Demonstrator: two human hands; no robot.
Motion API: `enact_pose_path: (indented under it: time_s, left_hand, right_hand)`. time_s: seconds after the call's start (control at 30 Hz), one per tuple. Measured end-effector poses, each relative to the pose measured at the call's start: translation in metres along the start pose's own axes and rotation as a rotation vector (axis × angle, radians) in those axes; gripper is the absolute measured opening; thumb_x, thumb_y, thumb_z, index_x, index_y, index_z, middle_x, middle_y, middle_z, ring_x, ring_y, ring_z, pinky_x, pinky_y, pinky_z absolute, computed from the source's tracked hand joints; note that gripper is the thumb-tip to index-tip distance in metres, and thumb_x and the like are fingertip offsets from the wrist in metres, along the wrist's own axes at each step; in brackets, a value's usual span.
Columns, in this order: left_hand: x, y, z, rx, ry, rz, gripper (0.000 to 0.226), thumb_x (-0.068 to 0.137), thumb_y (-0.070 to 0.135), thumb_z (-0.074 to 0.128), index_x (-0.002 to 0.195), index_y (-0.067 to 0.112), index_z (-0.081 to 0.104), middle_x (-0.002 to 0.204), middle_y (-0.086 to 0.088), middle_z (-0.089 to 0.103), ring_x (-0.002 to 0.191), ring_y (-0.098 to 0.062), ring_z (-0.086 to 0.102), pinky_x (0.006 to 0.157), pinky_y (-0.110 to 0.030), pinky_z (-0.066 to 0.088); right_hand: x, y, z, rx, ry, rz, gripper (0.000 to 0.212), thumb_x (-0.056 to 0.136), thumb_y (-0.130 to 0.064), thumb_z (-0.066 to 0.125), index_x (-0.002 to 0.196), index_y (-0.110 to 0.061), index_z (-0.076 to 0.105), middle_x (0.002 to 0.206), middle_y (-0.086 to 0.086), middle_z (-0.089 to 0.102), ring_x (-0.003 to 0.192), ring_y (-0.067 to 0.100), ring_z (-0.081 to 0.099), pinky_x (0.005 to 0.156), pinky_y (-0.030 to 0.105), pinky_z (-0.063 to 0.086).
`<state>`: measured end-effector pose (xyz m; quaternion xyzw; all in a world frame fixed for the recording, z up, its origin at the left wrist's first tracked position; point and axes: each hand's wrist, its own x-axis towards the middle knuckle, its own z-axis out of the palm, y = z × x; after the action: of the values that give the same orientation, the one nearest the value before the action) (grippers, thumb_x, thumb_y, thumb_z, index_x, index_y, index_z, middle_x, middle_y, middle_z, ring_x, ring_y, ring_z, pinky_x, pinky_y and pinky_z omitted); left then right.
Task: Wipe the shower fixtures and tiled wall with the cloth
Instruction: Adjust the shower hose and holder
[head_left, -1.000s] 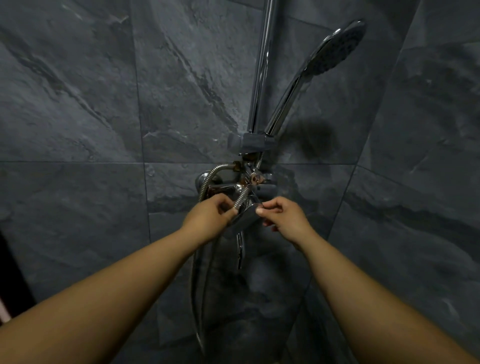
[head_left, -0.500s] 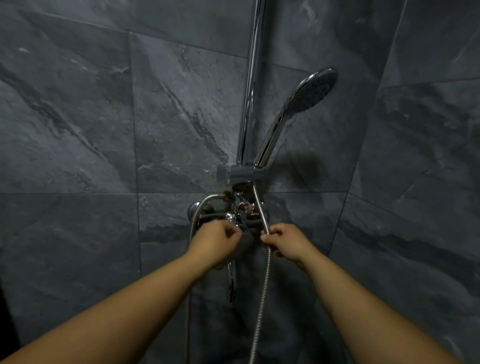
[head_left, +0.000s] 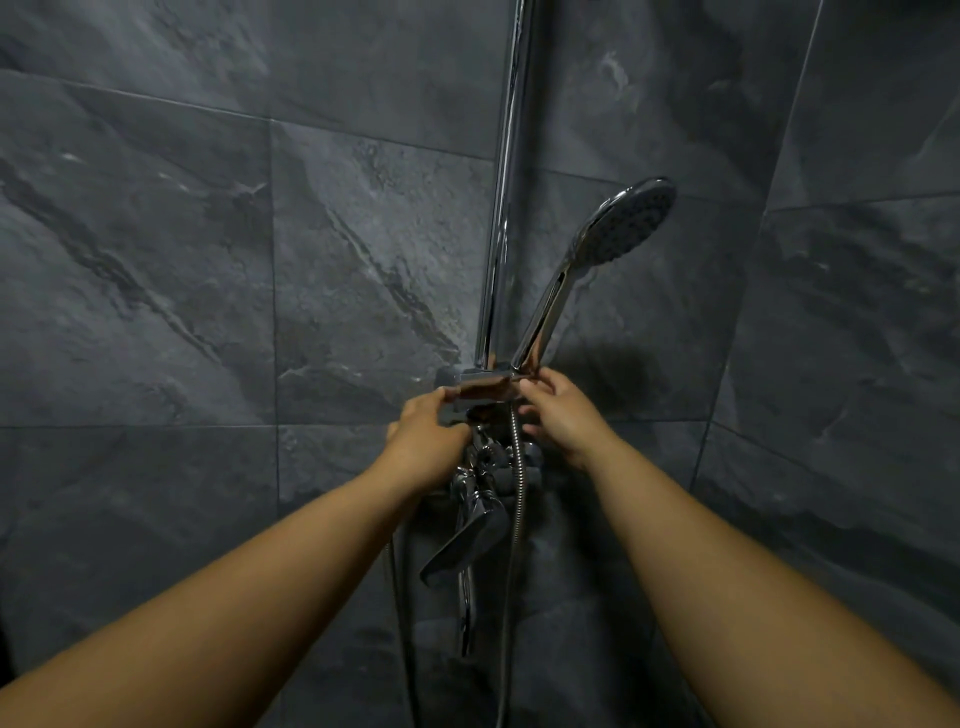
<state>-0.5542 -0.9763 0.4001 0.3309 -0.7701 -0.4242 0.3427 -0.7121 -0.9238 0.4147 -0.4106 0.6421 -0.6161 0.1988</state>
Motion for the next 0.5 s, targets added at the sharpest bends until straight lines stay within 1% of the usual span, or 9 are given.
enact_pose_path:
  time_s: [0.1,0.17,0.2,0.27,0.37,0.4,0.43,0.47,0.5]
  left_hand:
    - [0.007,-0.001,-0.003,0.035,-0.019,-0.028,0.051,0.086,0.019,0.052,0.134,0.031,0.043,0.139,-0.009,0.039,0.121,-0.043,0.044,0.102,-0.052,0.040]
    - [0.012,0.000,-0.004,0.005,-0.048,-0.045,0.052,0.084,0.019,0.052,0.132,0.035,0.045,0.134,-0.020,0.046,0.123,-0.049,0.040,0.101,-0.055,0.039]
    - [0.013,-0.001,-0.005,-0.005,-0.053,-0.052,0.053,0.084,0.018,0.052,0.133,0.036,0.044,0.132,-0.025,0.048,0.123,-0.050,0.040,0.100,-0.055,0.038]
    - [0.018,0.000,-0.006,-0.008,-0.044,-0.076,0.056,0.086,0.015,0.052,0.137,0.034,0.040,0.132,-0.027,0.048,0.125,-0.048,0.040,0.099,-0.052,0.040]
    - [0.019,-0.001,-0.008,0.004,-0.044,-0.079,0.056,0.088,0.012,0.051,0.139,0.033,0.038,0.131,-0.028,0.048,0.122,-0.046,0.043,0.096,-0.049,0.043]
    - [0.017,-0.001,-0.008,-0.003,-0.046,-0.080,0.055,0.088,0.012,0.050,0.138,0.032,0.039,0.130,-0.028,0.049,0.118,-0.045,0.047,0.092,-0.047,0.046]
    - [0.018,-0.001,-0.009,-0.013,-0.044,-0.074,0.054,0.088,0.011,0.050,0.138,0.031,0.040,0.129,-0.027,0.050,0.109,-0.042,0.054,0.084,-0.044,0.050]
    - [0.017,0.002,-0.009,-0.029,-0.041,-0.066,0.053,0.088,0.010,0.050,0.137,0.030,0.041,0.126,-0.026,0.053,0.090,-0.034,0.061,0.070,-0.036,0.053]
    - [0.018,0.003,-0.009,-0.039,-0.040,-0.052,0.051,0.089,0.009,0.050,0.136,0.028,0.044,0.118,-0.024,0.057,0.069,-0.023,0.059,0.053,-0.027,0.049]
  right_hand:
    - [0.004,0.007,-0.006,-0.024,0.069,-0.110,0.034,0.096,-0.020,0.051,0.129,-0.022,0.042,0.088,-0.007,0.056,0.074,0.007,0.052,0.064,0.021,0.046]
    - [0.008,0.005,-0.011,-0.105,0.095,-0.204,0.029,0.093,-0.024,0.056,0.121,-0.020,0.051,0.089,-0.009,0.056,0.077,0.002,0.053,0.066,0.014,0.046]
    - [0.009,0.001,-0.013,-0.148,0.104,-0.254,0.024,0.091,-0.024,0.059,0.115,-0.019,0.055,0.092,-0.009,0.056,0.080,-0.001,0.053,0.068,0.010,0.045]
    - [0.012,-0.009,-0.017,-0.168,0.114,-0.339,0.015,0.088,-0.019,0.063,0.102,-0.020,0.057,0.093,-0.009,0.058,0.084,-0.002,0.054,0.074,0.009,0.044]
    - [0.019,-0.016,-0.022,-0.170,0.070,-0.332,0.016,0.087,-0.013,0.064,0.102,-0.016,0.057,0.086,-0.011,0.059,0.083,0.003,0.057,0.076,0.010,0.045]
    - [0.018,-0.018,-0.023,-0.181,0.060,-0.326,0.018,0.087,-0.013,0.064,0.104,-0.015,0.058,0.087,-0.011,0.059,0.084,0.005,0.057,0.079,0.013,0.045]
    - [0.019,-0.018,-0.024,-0.194,0.055,-0.326,0.021,0.087,-0.014,0.064,0.106,-0.013,0.058,0.087,-0.010,0.059,0.084,0.005,0.056,0.081,0.018,0.045]
    - [0.017,-0.021,-0.025,-0.213,0.045,-0.324,0.023,0.087,-0.015,0.064,0.108,-0.013,0.057,0.089,-0.009,0.059,0.085,0.005,0.056,0.083,0.021,0.045]
    - [0.018,-0.022,-0.026,-0.224,0.040,-0.324,0.025,0.087,-0.015,0.064,0.110,-0.012,0.057,0.092,-0.007,0.059,0.087,0.007,0.056,0.084,0.023,0.045]
